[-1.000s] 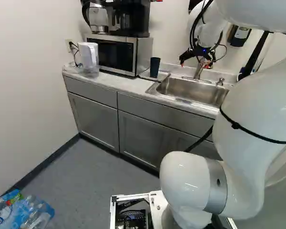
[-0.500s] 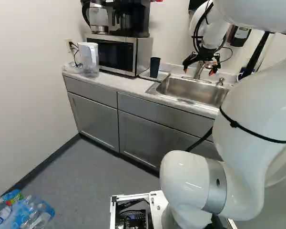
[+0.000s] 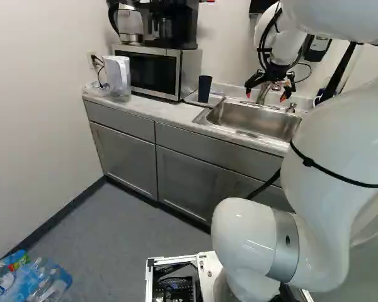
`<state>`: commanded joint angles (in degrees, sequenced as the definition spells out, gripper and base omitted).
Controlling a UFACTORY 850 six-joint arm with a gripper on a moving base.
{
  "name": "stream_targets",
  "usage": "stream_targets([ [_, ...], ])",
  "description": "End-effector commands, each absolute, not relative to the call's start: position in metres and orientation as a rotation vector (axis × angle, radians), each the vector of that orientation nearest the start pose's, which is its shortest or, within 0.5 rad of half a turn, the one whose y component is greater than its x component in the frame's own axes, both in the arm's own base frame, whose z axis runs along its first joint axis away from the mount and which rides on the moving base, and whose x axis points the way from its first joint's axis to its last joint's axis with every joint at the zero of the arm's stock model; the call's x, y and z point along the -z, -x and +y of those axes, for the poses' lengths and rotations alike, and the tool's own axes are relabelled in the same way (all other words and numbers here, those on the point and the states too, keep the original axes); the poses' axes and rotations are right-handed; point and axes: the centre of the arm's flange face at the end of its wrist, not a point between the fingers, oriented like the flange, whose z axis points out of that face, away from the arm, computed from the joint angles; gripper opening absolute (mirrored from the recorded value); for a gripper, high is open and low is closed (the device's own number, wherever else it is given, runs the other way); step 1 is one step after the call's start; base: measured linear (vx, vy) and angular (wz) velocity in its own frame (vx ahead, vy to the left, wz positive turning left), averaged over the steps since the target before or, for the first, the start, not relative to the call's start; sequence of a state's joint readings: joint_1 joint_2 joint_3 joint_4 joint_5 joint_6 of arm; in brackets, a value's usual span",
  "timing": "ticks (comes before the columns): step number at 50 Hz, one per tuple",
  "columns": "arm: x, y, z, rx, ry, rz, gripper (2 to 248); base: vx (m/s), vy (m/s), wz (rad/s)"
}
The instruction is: Rinse the cup and place it in the tray
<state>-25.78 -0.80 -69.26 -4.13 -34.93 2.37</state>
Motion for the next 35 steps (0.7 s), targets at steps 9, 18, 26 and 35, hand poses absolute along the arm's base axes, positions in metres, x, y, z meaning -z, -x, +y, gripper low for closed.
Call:
stream_targets([
  [9,-0.6621,-0.4545,-0.2237,0.920,3.106,0.702,247,0.000,0.000,0.000],
  [18,-0.6621,-0.4545,-0.2237,0.920,3.106,0.702,247,0.000,0.000,0.000],
  [26,-0.6621,-0.4545,-0.2237,0.920,3.106,0.702,247,0.000,0.000,0.000],
  [35,-0.6621,-0.4545,-0.2237,0.920,3.106,0.702,247,-0.058,0.031,0.001],
])
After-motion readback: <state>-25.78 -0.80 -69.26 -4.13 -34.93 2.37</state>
